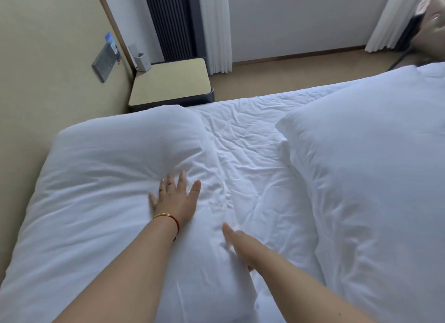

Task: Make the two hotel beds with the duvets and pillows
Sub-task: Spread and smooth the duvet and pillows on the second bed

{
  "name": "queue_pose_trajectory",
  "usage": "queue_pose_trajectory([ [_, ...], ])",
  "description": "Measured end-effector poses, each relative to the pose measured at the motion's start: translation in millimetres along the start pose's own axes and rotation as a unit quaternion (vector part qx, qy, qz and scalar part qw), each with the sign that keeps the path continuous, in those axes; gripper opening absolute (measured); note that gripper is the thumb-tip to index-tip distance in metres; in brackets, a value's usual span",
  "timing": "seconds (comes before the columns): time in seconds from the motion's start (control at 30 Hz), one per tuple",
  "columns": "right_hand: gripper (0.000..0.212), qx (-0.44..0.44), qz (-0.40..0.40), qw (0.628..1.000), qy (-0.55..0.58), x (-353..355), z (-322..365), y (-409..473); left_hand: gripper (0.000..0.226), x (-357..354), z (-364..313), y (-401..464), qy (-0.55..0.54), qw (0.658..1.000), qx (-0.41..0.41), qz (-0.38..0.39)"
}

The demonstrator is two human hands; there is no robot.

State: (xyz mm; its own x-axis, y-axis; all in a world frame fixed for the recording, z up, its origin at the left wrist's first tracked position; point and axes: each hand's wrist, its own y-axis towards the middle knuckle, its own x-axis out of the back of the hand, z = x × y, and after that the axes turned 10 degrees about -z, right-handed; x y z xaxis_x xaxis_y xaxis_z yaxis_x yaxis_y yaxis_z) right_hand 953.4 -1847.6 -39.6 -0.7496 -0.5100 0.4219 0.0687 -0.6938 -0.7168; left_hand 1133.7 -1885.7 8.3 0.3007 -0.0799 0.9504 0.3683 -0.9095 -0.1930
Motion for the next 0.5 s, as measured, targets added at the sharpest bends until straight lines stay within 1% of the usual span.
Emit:
queue_pose_trajectory([
  [0.07, 0.078, -0.034, 0.035, 0.999, 0.016, 22, -12, -14, 0.070, -3, -21, -11, 0.005, 1.000, -0.008, 0.018],
  [0.1, 0.077, -0.032, 0.029, 0.999, 0.017, 34, -15, -20, 0.070, -4, -32, -15, 0.007, 1.000, -0.013, 0.022],
  [0.13, 0.076, -0.018, 0.001, 1.000, 0.015, 47, -15, -26, 0.070, -5, -45, -18, 0.001, 1.000, -0.019, 0.020],
  [0.17, 0.075, 0.010, -0.049, 0.999, 0.015, 61, -14, -31, 0.070, -6, -60, -21, -0.020, 0.999, -0.030, 0.012],
  [0.23, 0.069, 0.092, -0.162, 0.981, 0.051, 97, -11, -44, 0.068, -10, -100, -30, -0.113, 0.992, -0.063, 0.003],
  [0.27, 0.063, 0.132, -0.219, 0.964, 0.067, 119, -11, -52, 0.068, -12, -123, -37, -0.177, 0.981, -0.080, 0.010],
  [0.33, 0.048, 0.189, -0.330, 0.920, 0.094, 171, -18, -70, 0.071, -17, -172, -59, -0.289, 0.951, -0.093, 0.051],
  [0.4, 0.038, 0.213, -0.437, 0.869, 0.095, 225, -34, -84, 0.076, -25, -214, -81, -0.358, 0.925, -0.068, 0.109],
  [0.47, 0.047, 0.209, -0.545, 0.811, 0.044, 280, -60, -88, 0.088, -43, -241, -93, -0.412, 0.898, -0.014, 0.157],
  [0.5, 0.055, 0.181, -0.580, 0.795, -0.003, 304, -75, -88, 0.097, -53, -249, -97, -0.435, 0.882, 0.020, 0.181],
])
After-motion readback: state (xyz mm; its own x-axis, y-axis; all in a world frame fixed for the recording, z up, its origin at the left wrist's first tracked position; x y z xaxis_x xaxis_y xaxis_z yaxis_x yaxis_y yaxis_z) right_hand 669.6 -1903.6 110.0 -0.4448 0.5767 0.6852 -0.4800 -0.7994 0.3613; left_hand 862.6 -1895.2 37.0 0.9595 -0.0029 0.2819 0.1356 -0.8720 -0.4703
